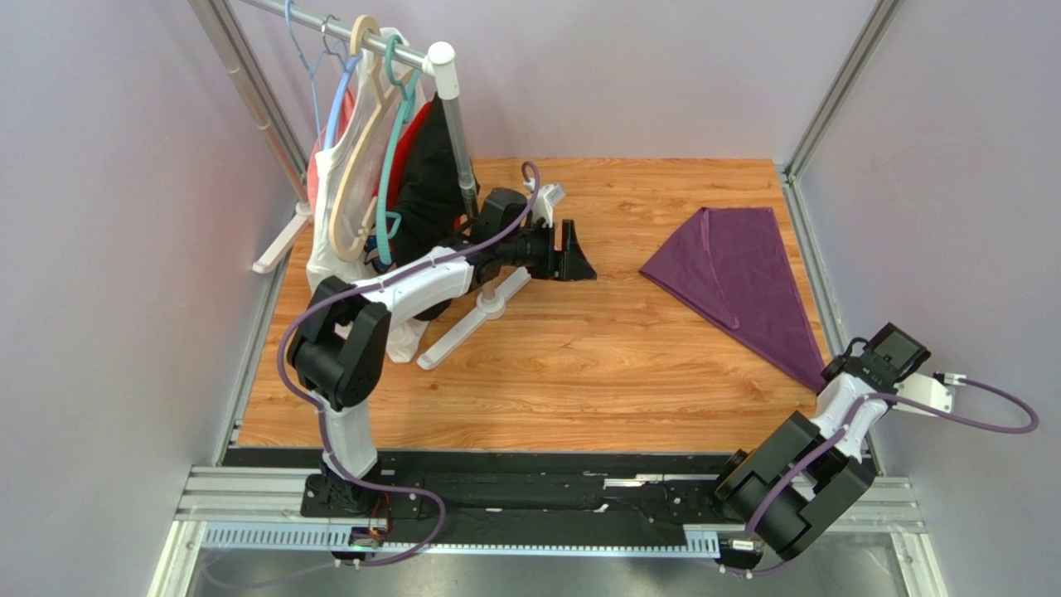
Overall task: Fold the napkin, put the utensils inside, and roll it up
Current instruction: Fold the napkin
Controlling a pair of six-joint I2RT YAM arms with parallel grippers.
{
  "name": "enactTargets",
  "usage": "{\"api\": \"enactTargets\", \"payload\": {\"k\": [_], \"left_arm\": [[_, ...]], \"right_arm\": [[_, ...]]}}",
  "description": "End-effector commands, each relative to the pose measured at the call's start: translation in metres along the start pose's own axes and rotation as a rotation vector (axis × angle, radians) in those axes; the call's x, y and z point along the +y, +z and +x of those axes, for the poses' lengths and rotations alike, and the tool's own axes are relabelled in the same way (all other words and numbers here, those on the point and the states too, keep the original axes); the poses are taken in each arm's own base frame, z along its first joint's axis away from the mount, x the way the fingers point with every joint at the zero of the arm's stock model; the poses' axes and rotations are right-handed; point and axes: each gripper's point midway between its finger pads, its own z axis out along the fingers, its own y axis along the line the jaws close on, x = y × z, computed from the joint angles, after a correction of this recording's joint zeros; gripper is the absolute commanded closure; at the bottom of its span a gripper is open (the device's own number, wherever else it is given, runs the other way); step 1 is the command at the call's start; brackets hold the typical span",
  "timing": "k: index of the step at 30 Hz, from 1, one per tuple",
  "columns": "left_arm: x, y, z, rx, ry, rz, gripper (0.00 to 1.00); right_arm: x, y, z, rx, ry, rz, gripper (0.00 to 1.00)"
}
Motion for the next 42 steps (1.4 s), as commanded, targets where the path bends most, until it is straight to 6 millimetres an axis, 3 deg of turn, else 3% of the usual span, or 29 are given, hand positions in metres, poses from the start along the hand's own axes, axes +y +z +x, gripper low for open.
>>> {"api": "enactTargets", "payload": {"k": [1, 4, 8, 15, 23, 32, 42], "left_arm": [[-0.016, -0.002, -0.023, -0.049, 0.032, 0.062, 0.26], [-0.015, -0.003, -0.025, -0.054, 0.031, 0.06, 0.26], [-0.013, -0.002, -0.023, -0.049, 0.022, 0.065, 0.25], [-0.013, -0.002, -0.024, -0.052, 0.02, 0.071, 0.24], [-0.009, 0.003, -0.024, -0.045, 0.009, 0.077, 0.24], [-0.007, 0.002, -0.027, -0.049, 0.009, 0.069, 0.24], [-0.005, 0.0, -0.026, -0.045, 0.006, 0.057, 0.24]], "right_arm": [[0.019, -0.001, -0.004, 0.005, -0.008, -0.068, 1.0], [0.02, -0.002, 0.0, 0.011, -0.013, -0.077, 1.0], [-0.006, 0.004, 0.01, 0.036, -0.036, 0.023, 1.0], [-0.029, 0.013, 0.018, 0.07, -0.042, 0.092, 0.67], [-0.037, 0.017, 0.016, 0.063, -0.038, 0.132, 0.55], [-0.046, 0.031, 0.014, 0.046, -0.039, 0.168, 0.55], [-0.036, 0.036, 0.006, 0.037, -0.029, 0.131, 0.58]]}}
